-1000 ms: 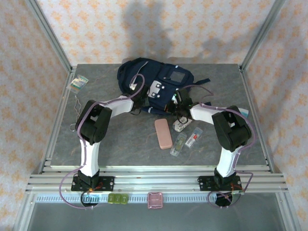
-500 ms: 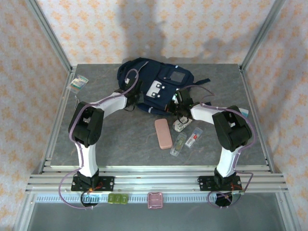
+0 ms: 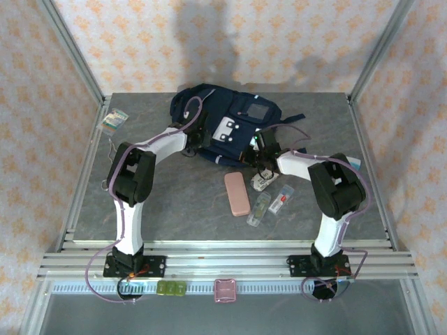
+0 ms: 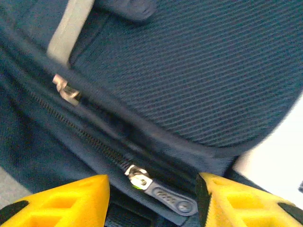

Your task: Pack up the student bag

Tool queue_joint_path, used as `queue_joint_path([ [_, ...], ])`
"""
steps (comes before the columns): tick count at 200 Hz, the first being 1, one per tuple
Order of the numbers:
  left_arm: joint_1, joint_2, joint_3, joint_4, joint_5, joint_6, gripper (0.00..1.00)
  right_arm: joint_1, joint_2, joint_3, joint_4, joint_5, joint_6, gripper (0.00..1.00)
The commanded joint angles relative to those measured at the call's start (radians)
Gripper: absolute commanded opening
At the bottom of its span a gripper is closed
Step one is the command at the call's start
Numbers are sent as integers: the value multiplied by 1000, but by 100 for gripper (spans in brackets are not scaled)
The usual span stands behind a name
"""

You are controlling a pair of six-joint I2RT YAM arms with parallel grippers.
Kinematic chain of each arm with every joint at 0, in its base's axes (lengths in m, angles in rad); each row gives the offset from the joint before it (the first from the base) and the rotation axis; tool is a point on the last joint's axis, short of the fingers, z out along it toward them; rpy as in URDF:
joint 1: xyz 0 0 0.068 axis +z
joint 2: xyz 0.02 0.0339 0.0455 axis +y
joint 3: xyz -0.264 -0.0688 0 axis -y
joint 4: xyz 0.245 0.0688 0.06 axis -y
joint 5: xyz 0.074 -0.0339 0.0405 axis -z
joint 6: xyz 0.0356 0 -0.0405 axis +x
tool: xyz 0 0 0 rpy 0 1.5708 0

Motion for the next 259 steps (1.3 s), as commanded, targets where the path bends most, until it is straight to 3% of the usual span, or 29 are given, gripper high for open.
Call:
queue_joint_path([
  [1, 4, 4, -32, 33, -23, -97, 52, -18, 5, -40, -96, 48, 7, 5],
  [71, 7, 101, 40, 0, -52, -119, 53, -18, 5, -56, -83, 49, 11, 5],
  [92, 8, 108, 42, -10, -37, -119, 36, -18, 9, -56, -79, 45, 14, 5],
  [167, 13, -3, -24, -8, -7, -100, 4, -18, 7, -66, -72, 45, 18, 5],
  [185, 13, -25, -40, 1, -1, -97, 7, -18, 6, -69, -68, 42, 20, 5],
  [210, 13, -8, -34, -6, 6, -85, 32, -18, 6, -70, -66, 39, 23, 5],
  [245, 13, 28, -22, -10, 17, -78, 23, -19, 3, -67, -70, 44, 23, 5],
  [259, 13, 34, -21, -3, 26, -78, 12, -19, 3, -66, -70, 44, 24, 5],
])
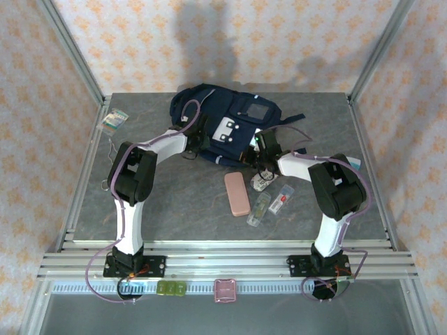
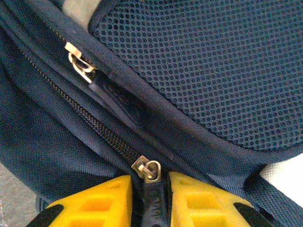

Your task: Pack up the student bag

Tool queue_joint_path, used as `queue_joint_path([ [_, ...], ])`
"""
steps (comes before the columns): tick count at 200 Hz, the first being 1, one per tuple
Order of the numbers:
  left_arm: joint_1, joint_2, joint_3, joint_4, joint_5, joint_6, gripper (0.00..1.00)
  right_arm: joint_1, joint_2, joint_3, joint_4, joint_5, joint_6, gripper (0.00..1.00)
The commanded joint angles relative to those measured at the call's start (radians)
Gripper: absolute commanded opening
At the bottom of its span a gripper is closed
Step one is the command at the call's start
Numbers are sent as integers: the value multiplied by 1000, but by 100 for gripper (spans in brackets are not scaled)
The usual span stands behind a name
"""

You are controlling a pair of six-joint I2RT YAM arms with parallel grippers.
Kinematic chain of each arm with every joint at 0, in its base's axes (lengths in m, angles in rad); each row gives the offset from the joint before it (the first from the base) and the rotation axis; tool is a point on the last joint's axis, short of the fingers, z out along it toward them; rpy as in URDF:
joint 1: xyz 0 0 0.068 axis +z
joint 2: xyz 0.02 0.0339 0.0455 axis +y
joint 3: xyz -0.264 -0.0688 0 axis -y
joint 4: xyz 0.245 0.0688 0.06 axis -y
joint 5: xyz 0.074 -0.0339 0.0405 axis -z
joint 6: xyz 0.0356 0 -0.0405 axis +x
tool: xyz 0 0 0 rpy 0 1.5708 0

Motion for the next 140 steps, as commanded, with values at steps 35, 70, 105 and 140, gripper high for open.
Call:
queue_joint_path([
  [35, 8, 23, 0, -41, 18, 19, 6, -15, 13, -35, -109, 51, 13, 5],
  [70, 7, 20, 0, -65, 11, 50, 38, -15, 19, -29, -112, 47, 11, 5],
  [105, -15, 28, 43, -120, -44, 86, 38, -15, 21, -24, -112, 45, 12, 5],
  [140, -16, 65, 77, -158, -56, 110, 24, -16, 20, -22, -112, 42, 12, 5],
])
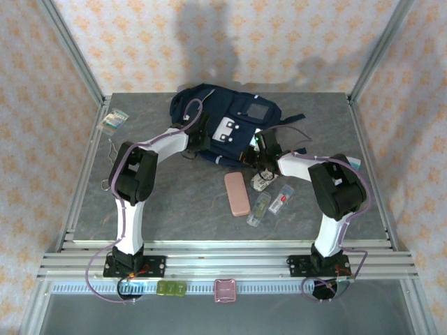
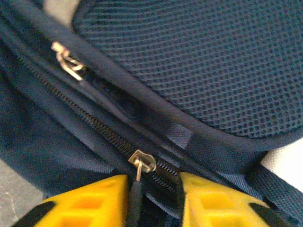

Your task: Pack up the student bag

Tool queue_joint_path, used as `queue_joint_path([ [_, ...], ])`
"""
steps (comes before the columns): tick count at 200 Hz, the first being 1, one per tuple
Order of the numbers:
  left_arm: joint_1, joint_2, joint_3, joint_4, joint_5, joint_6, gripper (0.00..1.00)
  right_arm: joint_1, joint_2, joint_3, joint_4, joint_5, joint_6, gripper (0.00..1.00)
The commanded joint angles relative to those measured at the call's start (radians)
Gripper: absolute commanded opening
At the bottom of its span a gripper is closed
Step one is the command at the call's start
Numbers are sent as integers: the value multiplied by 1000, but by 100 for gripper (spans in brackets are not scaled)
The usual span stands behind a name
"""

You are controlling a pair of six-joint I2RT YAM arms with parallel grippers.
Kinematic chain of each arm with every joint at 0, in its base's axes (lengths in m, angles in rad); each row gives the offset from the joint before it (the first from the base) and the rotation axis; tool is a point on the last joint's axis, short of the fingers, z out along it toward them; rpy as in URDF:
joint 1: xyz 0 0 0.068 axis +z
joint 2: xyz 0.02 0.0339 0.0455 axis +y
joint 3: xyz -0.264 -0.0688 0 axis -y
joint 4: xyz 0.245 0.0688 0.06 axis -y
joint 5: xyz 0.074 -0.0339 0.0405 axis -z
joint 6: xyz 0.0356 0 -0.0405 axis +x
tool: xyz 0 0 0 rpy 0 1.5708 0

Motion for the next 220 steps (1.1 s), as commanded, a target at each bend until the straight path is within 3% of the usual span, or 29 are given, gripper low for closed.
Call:
queue_joint_path([
  [1, -6, 46, 27, -82, -41, 35, 23, -16, 20, -23, -112, 42, 9, 5],
  [35, 5, 62, 35, -79, -47, 44, 0, -16, 16, -28, -108, 36, 10, 5],
  [90, 22, 31, 26, -104, -81, 84, 0, -17, 3, -37, -115, 48, 7, 5],
  [124, 18, -62, -36, -54, -1, 119, 0, -8, -32, -42, -110, 40, 5, 6],
  [177, -30, -176, -85, -14, 91, 119, 0, 75, -162, -22, -64, -46, 31, 36],
  [220, -80, -251, -119, 12, 167, 78, 0, 126, -74, -35, 92, -219, 178, 40],
])
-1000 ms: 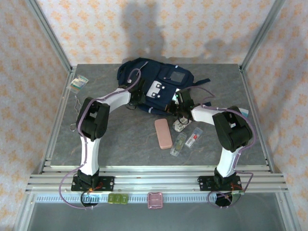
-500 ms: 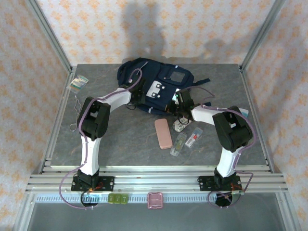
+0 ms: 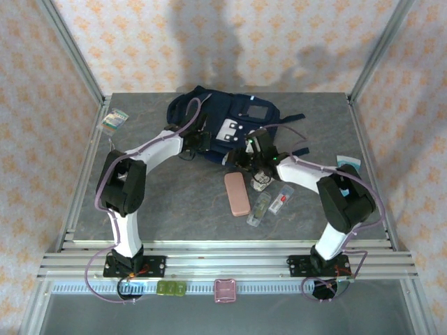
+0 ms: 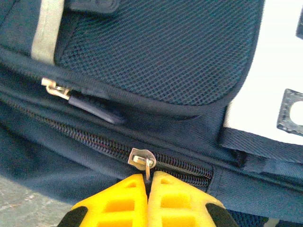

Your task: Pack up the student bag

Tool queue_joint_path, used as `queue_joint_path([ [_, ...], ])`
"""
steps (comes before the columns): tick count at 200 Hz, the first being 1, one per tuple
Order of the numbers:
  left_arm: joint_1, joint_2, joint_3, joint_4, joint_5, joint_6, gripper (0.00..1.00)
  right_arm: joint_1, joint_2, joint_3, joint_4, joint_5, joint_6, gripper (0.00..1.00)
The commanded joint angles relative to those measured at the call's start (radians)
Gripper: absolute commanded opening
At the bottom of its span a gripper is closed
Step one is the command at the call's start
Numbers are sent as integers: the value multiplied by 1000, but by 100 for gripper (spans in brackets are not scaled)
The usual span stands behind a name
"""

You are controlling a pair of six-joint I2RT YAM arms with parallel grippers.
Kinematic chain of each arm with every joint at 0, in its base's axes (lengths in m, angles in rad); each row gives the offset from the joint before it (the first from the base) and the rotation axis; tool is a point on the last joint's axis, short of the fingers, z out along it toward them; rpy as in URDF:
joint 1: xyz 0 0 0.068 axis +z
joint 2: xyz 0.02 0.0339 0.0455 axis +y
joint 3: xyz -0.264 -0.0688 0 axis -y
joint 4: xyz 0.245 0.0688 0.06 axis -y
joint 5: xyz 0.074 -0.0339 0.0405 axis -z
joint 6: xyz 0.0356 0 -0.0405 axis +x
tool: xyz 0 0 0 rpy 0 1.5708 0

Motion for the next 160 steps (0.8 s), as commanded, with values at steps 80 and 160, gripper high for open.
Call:
queue_joint_path([
  [80, -46, -89, -144, 3, -79, 21, 0, -129, 177, 23, 28, 138, 270, 33],
  [160, 78, -198, -225, -3, -203, 63, 0, -211, 202, 36, -15, 232, 287, 32],
])
